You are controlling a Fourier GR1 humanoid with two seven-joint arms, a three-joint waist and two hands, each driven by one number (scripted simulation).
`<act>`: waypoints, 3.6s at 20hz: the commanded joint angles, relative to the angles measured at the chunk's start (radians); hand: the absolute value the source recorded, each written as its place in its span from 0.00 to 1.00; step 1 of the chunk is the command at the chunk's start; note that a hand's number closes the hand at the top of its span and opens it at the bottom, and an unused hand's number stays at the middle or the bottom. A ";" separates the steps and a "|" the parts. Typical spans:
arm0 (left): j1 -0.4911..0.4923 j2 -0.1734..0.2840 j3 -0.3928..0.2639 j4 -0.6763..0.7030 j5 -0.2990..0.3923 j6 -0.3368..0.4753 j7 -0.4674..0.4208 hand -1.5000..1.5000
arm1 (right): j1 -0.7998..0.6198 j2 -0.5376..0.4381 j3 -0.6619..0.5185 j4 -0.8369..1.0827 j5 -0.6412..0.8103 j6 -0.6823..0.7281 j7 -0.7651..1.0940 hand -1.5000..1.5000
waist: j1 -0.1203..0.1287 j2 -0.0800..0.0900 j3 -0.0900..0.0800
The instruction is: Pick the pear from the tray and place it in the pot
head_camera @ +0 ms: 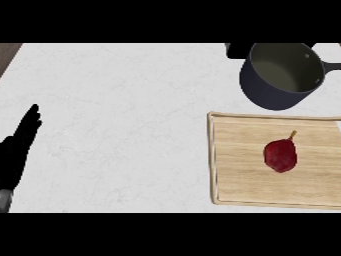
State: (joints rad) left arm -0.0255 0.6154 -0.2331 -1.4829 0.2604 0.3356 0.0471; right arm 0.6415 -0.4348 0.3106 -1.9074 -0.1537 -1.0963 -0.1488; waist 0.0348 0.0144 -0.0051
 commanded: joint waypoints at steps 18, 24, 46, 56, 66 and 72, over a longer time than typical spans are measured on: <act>0.039 -0.052 0.057 0.010 -0.062 -0.034 -0.005 0.50 | -0.576 -0.383 0.130 -0.021 0.243 0.256 1.127 0.00 | -0.022 -0.013 0.004; 0.044 -0.046 0.093 -0.086 -0.083 -0.050 0.083 0.50 | -0.686 -0.252 0.165 0.077 0.345 0.336 1.203 0.00 | -0.022 -0.014 0.005; 0.056 -0.206 0.173 -0.108 -0.244 -0.115 0.136 0.50 | -0.712 -0.010 0.031 0.308 0.413 0.570 1.056 1.00 | -0.035 -0.015 0.005; 0.049 -0.275 0.241 0.008 -0.299 -0.189 0.032 0.50 | -0.729 0.077 -0.043 0.346 0.548 0.625 0.982 1.00 | -0.035 -0.015 0.005; 0.002 -0.232 0.218 -0.026 -0.261 -0.219 0.082 0.50 | -0.874 -0.323 0.473 0.236 0.617 1.256 0.412 1.00 | 0.019 -0.011 0.004; 0.067 -0.246 0.247 -0.059 -0.269 -0.192 0.073 0.50 | -0.901 -0.453 0.329 0.140 0.709 1.155 0.246 1.00 | -0.038 -0.019 0.005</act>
State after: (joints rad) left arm 0.0175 0.3849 0.0079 -1.5229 -0.0052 0.1308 0.1166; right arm -0.2658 -0.8050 0.6857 -1.6945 0.5089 0.0877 0.1913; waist 0.0256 -0.0020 -0.0021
